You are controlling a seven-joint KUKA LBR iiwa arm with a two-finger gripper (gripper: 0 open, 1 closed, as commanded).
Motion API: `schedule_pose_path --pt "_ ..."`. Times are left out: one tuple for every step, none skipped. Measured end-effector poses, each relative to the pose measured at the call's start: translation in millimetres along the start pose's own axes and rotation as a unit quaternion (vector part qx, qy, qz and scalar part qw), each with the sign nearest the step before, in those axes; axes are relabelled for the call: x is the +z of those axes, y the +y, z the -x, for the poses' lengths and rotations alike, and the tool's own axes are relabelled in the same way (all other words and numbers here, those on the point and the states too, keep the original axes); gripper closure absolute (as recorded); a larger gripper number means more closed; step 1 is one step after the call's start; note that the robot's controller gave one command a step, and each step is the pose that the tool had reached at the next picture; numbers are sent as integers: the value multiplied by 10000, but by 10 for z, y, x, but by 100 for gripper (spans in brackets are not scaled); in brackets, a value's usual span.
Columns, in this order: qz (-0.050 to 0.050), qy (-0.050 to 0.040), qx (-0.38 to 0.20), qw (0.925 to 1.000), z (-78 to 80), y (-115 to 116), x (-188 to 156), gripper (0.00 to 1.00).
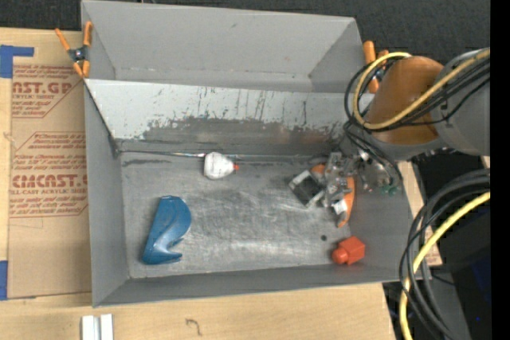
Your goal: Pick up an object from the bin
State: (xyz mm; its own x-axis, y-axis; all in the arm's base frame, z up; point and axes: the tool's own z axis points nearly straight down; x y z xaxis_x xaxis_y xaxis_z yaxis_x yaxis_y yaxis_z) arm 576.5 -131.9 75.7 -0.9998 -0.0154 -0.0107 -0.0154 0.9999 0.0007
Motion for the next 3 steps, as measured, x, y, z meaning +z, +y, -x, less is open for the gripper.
schedule_pose_path --pt "2 60 -62 10000 -38 17 -302 100" --pt "-10 23 -359 9994 -96 163 -432 100" --pt "5 45 -262 9996 -107 56 -270 100"
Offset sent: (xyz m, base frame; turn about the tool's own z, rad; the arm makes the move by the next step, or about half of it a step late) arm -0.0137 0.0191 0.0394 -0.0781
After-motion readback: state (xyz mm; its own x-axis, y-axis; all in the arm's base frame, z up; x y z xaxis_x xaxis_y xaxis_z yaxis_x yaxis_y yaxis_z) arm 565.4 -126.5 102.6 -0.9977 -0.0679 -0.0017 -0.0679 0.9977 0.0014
